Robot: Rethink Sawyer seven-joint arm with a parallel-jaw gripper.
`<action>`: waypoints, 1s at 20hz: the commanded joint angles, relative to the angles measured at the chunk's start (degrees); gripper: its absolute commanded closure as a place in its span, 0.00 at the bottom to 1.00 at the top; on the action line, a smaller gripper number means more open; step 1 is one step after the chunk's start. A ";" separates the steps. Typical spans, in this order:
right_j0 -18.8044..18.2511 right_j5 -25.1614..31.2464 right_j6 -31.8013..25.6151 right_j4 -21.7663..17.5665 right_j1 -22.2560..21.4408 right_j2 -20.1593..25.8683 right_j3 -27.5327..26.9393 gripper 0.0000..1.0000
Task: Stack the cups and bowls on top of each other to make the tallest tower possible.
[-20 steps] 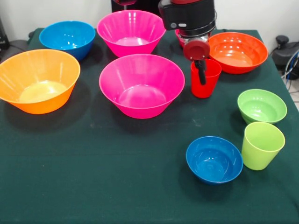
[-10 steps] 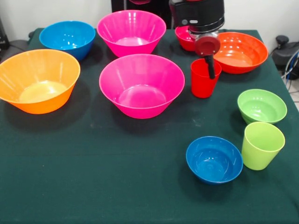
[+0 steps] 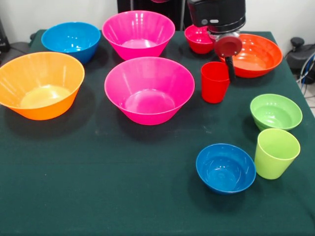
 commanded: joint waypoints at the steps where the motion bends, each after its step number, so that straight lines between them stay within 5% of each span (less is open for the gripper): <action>1: 2.19 -2.58 5.16 -3.99 0.17 -4.80 0.07 0.00; 20: 3.97 -0.12 2.07 -5.12 -0.70 -7.61 -1.98 0.00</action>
